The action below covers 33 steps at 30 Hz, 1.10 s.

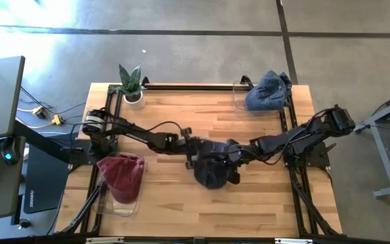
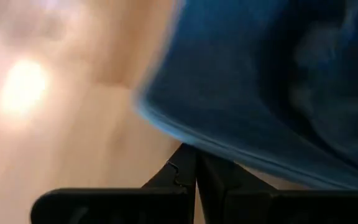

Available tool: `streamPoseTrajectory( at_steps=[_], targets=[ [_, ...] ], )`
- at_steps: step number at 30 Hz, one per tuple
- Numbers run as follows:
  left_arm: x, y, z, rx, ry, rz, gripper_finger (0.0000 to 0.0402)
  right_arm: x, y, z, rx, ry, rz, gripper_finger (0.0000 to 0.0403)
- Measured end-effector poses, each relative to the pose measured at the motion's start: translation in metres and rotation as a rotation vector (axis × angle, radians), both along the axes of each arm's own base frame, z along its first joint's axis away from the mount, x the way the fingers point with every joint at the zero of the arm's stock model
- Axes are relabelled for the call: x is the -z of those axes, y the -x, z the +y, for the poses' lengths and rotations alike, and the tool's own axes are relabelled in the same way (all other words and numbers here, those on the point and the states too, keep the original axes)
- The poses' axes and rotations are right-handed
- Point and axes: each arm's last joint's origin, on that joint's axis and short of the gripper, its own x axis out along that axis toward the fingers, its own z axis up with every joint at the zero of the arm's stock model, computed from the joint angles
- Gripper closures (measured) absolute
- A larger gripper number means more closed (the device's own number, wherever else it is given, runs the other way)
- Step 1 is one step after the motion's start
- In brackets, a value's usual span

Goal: Pick & Place hat
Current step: Put the dark blue cap into the top transparent bin

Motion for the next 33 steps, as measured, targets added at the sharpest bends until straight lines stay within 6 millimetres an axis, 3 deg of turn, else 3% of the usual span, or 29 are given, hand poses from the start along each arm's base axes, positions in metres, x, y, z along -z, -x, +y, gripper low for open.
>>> streamPoseTrajectory(
  at_steps=[3,6,11,17,23,29,33],
  targets=[
    [0.002,0.0,-0.007,0.052,0.004,-0.001,0.0401,-0.012,-0.008,-0.001,0.003,0.013,-0.033,0.0395],
    [-0.002,-0.002,-0.011,0.074,0.01,-0.031,0.0401,-0.014,-0.008,-0.007,0.082,0.023,0.042,0.0399],
    [-0.002,-0.002,-0.019,0.118,0.01,-0.035,0.0401,0.007,0.01,-0.023,0.256,0.026,0.264,0.0391],
    [-0.002,-0.003,-0.02,0.127,0.017,-0.042,0.0401,0.018,0.016,-0.025,0.217,0.005,0.335,0.0384],
    [-0.002,-0.003,-0.02,0.127,0.017,-0.045,0.0401,0.004,0.013,-0.025,0.15,0.009,0.412,0.0314],
    [-0.002,-0.003,-0.02,0.127,0.017,-0.044,0.0401,-0.028,0.01,-0.024,0.124,0.041,0.537,0.0225],
    [-0.002,-0.003,-0.02,0.127,0.018,-0.044,0.0401,-0.047,-0.004,-0.024,0.044,0.155,0.412,0.02]
  ],
)
